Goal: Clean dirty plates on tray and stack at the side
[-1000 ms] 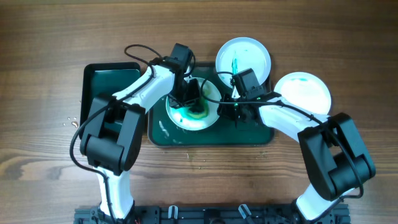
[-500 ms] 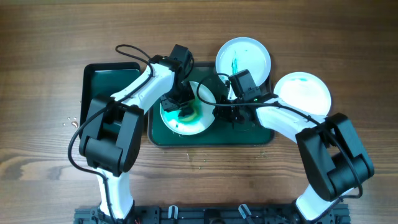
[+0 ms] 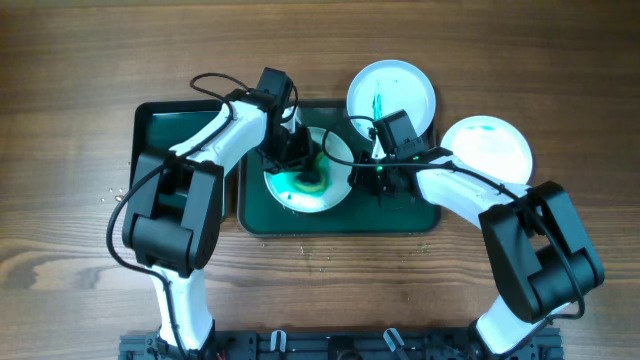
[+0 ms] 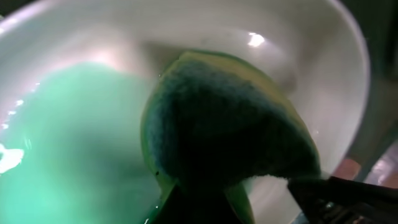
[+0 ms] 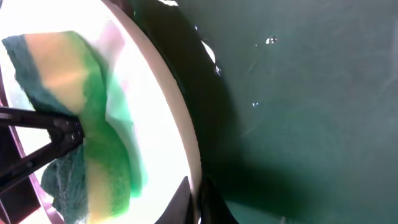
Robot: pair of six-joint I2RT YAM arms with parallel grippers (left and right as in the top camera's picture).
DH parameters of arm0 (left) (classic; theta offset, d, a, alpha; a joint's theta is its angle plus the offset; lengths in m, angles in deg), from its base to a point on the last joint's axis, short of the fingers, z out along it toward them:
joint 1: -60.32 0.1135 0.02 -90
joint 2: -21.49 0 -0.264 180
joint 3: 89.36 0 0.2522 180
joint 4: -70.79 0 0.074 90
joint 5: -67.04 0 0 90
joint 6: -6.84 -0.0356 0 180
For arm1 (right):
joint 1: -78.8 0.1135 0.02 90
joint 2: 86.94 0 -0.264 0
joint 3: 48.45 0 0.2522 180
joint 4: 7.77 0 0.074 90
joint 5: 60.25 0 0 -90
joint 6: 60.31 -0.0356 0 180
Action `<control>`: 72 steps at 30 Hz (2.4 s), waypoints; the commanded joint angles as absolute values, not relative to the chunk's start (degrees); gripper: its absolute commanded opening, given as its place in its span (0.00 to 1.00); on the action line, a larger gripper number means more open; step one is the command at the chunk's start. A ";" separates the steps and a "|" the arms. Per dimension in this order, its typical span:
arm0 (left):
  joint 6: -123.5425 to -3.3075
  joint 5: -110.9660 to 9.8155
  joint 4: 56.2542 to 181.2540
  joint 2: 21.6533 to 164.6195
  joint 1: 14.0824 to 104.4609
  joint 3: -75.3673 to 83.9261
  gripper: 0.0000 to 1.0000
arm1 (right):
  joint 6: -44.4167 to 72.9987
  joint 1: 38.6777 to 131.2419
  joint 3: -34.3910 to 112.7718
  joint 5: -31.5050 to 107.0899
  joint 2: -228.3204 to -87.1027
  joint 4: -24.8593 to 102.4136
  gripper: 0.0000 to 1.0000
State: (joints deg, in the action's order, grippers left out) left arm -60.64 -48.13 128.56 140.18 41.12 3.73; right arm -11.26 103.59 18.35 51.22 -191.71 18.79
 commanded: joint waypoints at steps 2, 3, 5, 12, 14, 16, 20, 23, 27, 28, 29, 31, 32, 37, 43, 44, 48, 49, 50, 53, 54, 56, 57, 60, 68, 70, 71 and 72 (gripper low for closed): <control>-63.28 -50.05 122.76 142.89 41.62 2.51 0.04 | -10.76 103.75 18.24 49.15 -192.39 19.09 0.04; -63.28 -49.42 121.48 142.89 42.23 2.51 0.04 | -10.76 103.75 18.24 49.15 -192.39 19.09 0.04; -63.26 -46.18 120.71 142.89 43.17 2.51 0.04 | -10.76 103.75 18.24 49.15 -192.39 19.09 0.04; -56.86 -21.20 128.32 142.89 45.12 2.51 0.04 | -10.69 103.75 18.24 49.13 -192.39 19.27 0.04; -55.09 -18.14 130.96 142.89 45.12 2.53 0.04 | -10.69 103.75 18.24 49.13 -192.39 19.09 0.04; -53.03 -18.29 133.10 142.89 45.08 2.51 0.04 | -10.71 103.75 18.24 49.13 -192.39 18.94 0.04; -49.67 -18.40 138.06 142.89 44.07 2.53 0.04 | -10.76 103.75 18.24 49.10 -192.39 18.83 0.04; -49.88 -19.25 139.55 142.89 43.11 2.53 0.04 | -10.76 103.75 18.24 49.10 -192.39 18.83 0.05; -63.17 -36.08 138.31 142.87 42.37 2.53 0.04 | -10.76 103.75 18.24 49.10 -192.39 18.81 0.04; -67.59 -42.09 137.76 142.87 42.37 2.53 0.04 | -10.78 103.75 18.24 49.10 -192.39 18.81 0.04; -71.41 -47.80 137.23 142.87 42.39 2.53 0.04 | -10.76 103.75 18.24 49.10 -192.39 18.81 0.04; -76.48 -55.58 136.32 142.87 42.56 2.53 0.04 | -10.74 103.75 18.24 49.13 -192.39 18.88 0.04; -77.86 -58.20 135.44 142.87 42.67 2.53 0.04 | -10.74 103.75 18.24 49.13 -192.39 18.90 0.04; -77.99 -55.76 131.75 142.87 43.72 3.32 0.04 | -10.74 103.75 18.24 49.10 -192.39 18.85 0.04; -68.99 -32.48 137.30 142.87 45.82 11.27 0.04 | -10.71 103.75 18.24 49.13 -192.39 18.94 0.04; -68.75 -30.55 139.27 142.87 46.26 13.46 0.04 | -10.71 103.75 18.24 49.13 -192.39 18.94 0.04; -68.75 -28.92 146.33 142.87 47.59 22.40 0.04 | -10.67 103.75 18.24 49.13 -192.39 18.94 0.04; -68.75 -29.11 147.59 142.87 47.61 24.34 0.04 | -10.56 103.75 18.24 49.13 -192.39 18.92 0.04; -68.75 -29.51 148.86 142.87 47.59 26.20 0.04 | -10.56 103.75 18.24 49.15 -192.39 18.94 0.04; -68.77 -32.81 152.36 142.87 47.59 30.97 0.04 | -9.77 103.75 18.24 50.07 -192.32 19.07 0.04; -68.77 -34.36 153.45 142.85 47.59 32.32 0.04 | -9.14 103.75 18.28 50.68 -192.19 19.07 0.04; -68.77 -36.83 155.22 142.54 47.83 34.31 0.04 | -7.96 103.75 18.50 50.83 -191.43 19.77 0.04; -68.77 -37.42 155.90 142.30 47.87 34.99 0.04 | -6.98 103.75 18.74 50.59 -190.73 20.54 0.04; -68.77 -37.48 156.53 141.58 48.18 35.32 0.04 | -3.63 103.77 19.88 47.92 -187.62 24.41 0.04; -68.77 -37.05 157.23 141.60 48.59 35.29 0.04 | 3.01 107.46 22.85 28.93 -176.30 37.17 0.04; -68.77 -37.05 157.26 141.60 48.59 35.25 0.04 | 3.34 109.47 22.85 22.24 -173.33 39.09 0.04; -68.77 -37.05 157.28 141.60 48.59 35.25 0.04 | 3.38 110.83 22.85 17.87 -171.54 40.34 0.04; -68.77 -37.05 157.32 141.60 48.59 35.25 0.04 | 3.36 111.88 22.85 14.59 -170.29 41.28 0.04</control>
State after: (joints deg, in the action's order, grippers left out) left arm -69.25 -36.13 157.15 142.81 48.29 34.05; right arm 1.00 108.55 21.26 30.42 -175.58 39.29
